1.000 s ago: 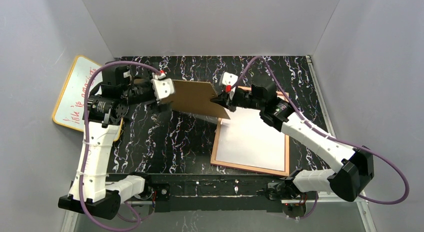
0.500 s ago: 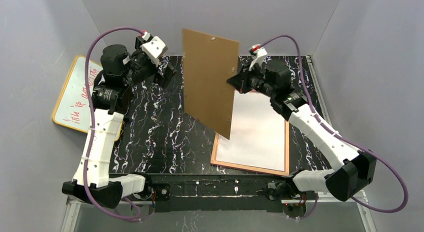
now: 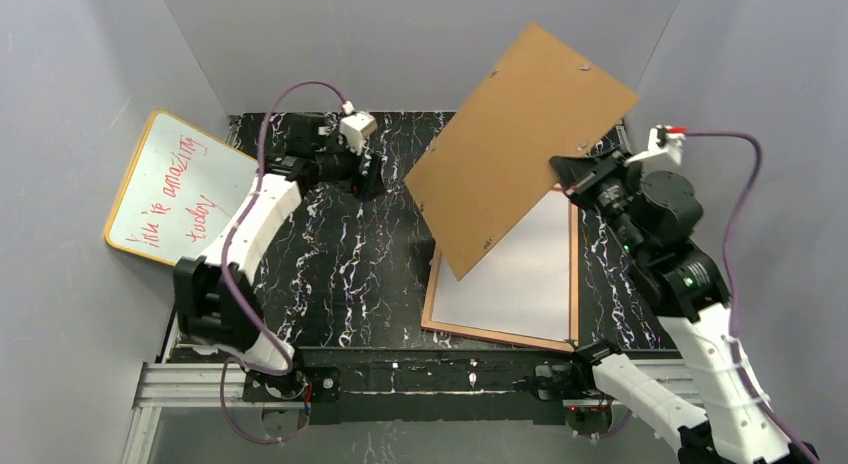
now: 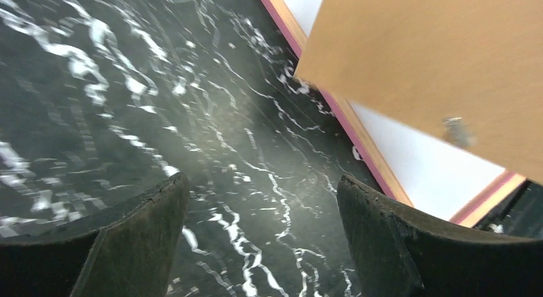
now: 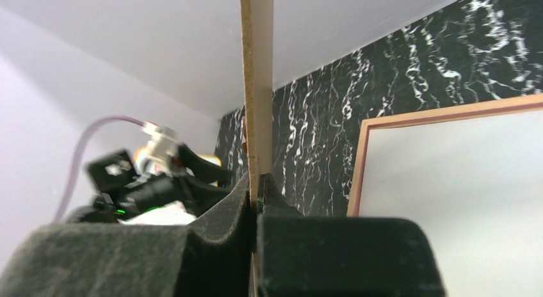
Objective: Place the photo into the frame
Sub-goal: Turn over the photo frame item at the center of the board, then move the photo frame to the center of the board.
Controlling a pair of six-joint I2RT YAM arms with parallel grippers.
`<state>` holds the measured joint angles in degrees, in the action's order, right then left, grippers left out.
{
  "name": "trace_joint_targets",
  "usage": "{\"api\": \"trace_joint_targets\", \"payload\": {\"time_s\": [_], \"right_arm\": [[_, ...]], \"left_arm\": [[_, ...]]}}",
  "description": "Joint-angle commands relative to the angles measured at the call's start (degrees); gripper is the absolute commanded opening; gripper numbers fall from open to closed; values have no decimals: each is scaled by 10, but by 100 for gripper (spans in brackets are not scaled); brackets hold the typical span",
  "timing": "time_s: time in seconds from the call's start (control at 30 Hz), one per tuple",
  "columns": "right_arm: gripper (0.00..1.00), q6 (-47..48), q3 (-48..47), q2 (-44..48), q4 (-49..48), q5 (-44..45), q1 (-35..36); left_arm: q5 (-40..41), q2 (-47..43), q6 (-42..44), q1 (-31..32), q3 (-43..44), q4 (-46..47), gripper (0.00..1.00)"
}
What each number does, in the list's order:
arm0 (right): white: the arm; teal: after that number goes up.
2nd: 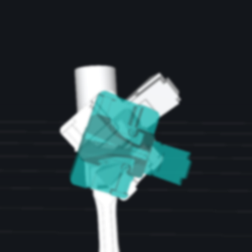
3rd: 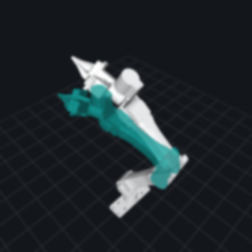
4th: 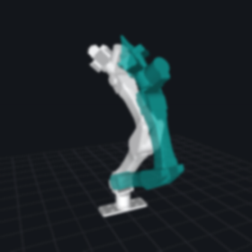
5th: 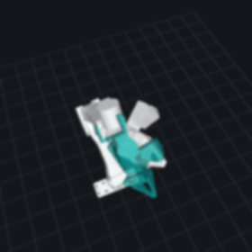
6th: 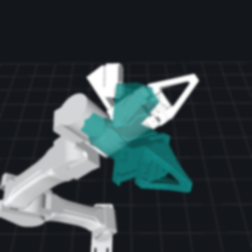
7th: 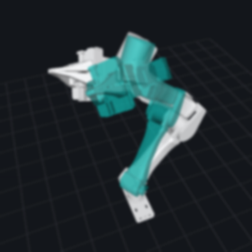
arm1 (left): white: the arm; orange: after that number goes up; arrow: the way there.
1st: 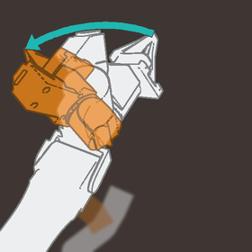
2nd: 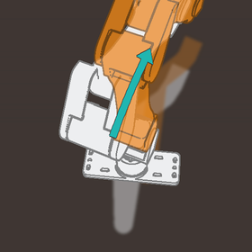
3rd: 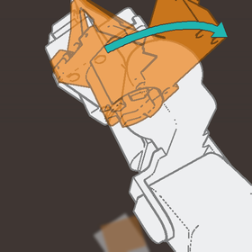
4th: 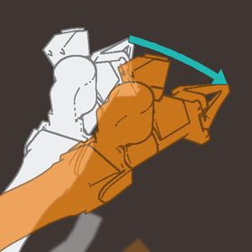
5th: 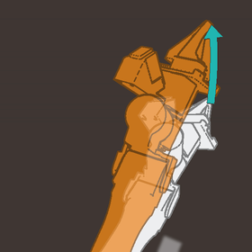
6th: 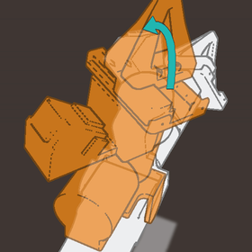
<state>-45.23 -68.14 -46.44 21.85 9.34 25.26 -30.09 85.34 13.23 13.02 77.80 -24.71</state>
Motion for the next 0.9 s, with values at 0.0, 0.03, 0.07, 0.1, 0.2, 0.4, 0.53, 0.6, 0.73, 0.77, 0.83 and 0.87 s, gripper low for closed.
{"api": "trace_joint_targets", "payload": {"time_s": [0.0,0.03,0.07,0.1,0.2,0.4,0.53,0.6,0.73,0.77,0.83,0.87], "right_arm": [[1,-83,-47,54,63,142,1],[1,-80,-48,63,74,152,1],[1,-80,-50,70,87,163,1],[1,-79,-52,76,97,174,1],[1,-77,-55,88,120,210,2],[1,-91,-58,116,142,252,19],[1,-86,-67,122,149,267,30],[1,-87,-72,122,152,270,36],[1,-93,-71,126,152,273,49],[1,-95,-70,127,152,273,51],[1,-99,-66,131,151,274,57],[1,-100,-64,133,151,274,58]], "left_arm": [[-15,79,-52,51,-2,10,82],[-10,101,-58,64,4,10,82],[-3,125,-65,83,9,10,82],[1,151,-72,95,15,10,82],[9,203,-89,128,33,13,82],[17,278,-113,182,61,27,77],[14,316,-128,196,86,35,71],[17,325,-128,199,94,39,66],[23,338,-129,200,100,44,59],[27,341,-129,202,99,45,58],[33,346,-128,202,98,46,52],[35,349,-128,202,97,45,50]]}}
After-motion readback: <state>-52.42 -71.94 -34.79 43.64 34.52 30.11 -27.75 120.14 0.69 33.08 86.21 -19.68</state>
